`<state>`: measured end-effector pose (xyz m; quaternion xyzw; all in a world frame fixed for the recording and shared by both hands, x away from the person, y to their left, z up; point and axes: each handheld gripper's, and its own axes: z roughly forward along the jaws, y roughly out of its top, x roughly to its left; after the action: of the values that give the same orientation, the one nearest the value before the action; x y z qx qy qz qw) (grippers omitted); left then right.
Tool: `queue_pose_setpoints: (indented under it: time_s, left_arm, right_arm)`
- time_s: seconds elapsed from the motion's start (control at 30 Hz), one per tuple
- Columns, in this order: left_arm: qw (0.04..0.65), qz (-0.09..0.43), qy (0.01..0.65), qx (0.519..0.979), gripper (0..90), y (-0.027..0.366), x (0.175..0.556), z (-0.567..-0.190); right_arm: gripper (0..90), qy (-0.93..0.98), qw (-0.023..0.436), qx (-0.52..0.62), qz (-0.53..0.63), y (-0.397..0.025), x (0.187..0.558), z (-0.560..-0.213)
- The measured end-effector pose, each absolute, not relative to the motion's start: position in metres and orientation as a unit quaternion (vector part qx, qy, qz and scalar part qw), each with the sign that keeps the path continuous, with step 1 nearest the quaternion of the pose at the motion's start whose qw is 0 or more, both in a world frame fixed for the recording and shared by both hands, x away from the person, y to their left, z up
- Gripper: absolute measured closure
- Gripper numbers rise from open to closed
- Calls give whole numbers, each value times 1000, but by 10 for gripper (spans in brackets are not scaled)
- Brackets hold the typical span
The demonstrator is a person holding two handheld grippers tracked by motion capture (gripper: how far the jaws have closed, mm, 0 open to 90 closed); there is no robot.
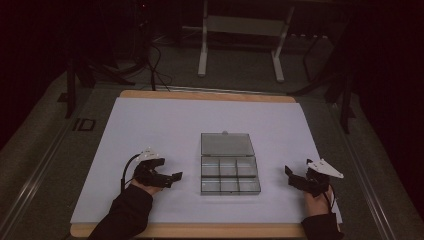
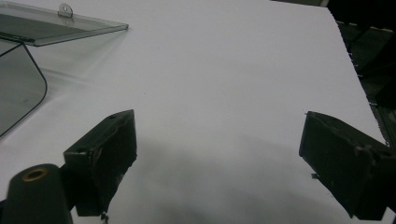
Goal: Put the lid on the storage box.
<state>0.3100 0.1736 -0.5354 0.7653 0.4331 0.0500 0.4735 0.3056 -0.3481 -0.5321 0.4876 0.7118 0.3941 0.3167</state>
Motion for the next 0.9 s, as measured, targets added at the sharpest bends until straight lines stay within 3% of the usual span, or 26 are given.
queue_pose_setpoints:
  time_s: [0.53, 0.9]
  left_arm:
    - [489, 29, 415, 767, 14, 148, 330, -509]
    - [467, 24, 409, 784, 19, 133, 348, -505]
  right_arm:
    - [110, 713, 316, 485, 397, -348, 305, -532]
    - [111, 714, 317, 484, 396, -347, 305, -532]
